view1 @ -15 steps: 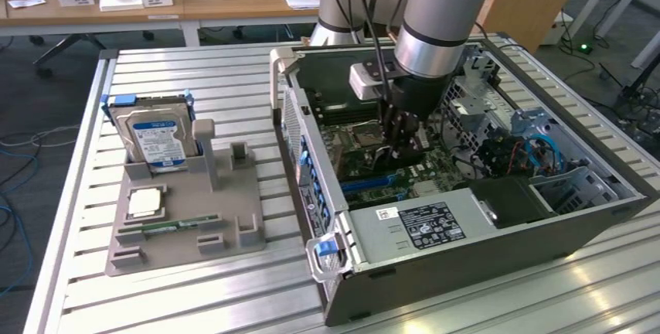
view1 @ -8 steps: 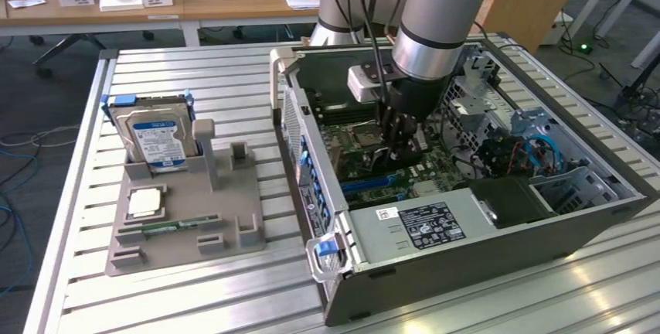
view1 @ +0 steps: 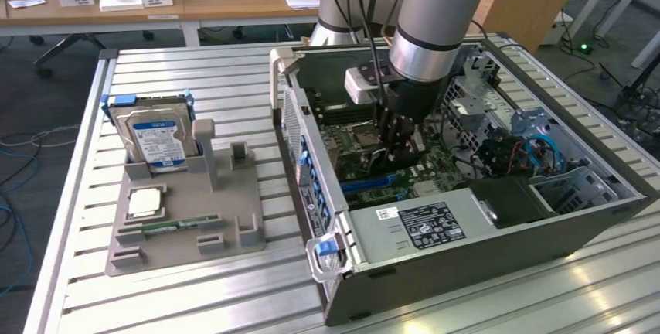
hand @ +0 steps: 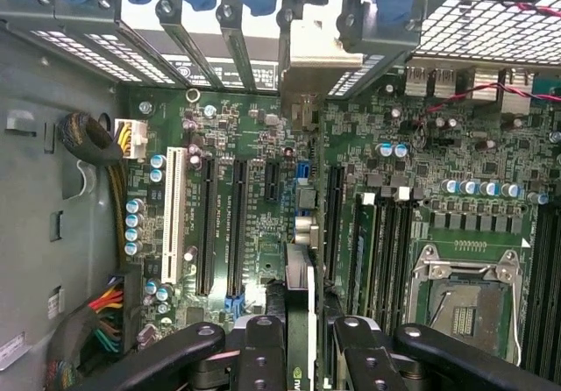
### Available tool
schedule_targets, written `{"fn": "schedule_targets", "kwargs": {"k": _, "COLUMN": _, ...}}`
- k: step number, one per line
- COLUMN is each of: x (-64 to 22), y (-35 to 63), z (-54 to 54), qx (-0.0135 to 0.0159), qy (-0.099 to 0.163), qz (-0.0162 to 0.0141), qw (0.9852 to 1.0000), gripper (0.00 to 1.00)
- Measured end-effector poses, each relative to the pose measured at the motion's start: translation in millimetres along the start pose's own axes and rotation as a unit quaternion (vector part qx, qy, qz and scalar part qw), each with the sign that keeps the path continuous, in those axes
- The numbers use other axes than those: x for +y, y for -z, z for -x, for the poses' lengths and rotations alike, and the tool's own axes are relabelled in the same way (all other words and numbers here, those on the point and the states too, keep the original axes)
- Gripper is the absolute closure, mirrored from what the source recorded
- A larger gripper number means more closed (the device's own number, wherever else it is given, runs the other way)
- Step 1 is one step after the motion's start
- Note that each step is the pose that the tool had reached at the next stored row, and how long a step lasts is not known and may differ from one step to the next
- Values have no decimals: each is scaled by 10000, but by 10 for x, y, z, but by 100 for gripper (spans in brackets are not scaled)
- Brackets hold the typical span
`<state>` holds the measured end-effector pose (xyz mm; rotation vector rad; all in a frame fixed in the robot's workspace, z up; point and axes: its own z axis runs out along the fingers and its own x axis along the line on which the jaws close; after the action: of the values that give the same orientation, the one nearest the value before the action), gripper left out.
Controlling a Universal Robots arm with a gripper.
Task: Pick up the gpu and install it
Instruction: 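Insert the gpu into the slot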
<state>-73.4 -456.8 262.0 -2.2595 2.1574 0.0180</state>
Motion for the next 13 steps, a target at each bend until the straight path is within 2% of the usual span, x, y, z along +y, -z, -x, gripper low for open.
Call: {"fn": "schedule_targets", "kwargs": {"k": 13, "x": 57, "y": -10, "z": 9, "qx": 13, "qy": 2, "qz": 0, "qw": 10000, "gripper": 74}}
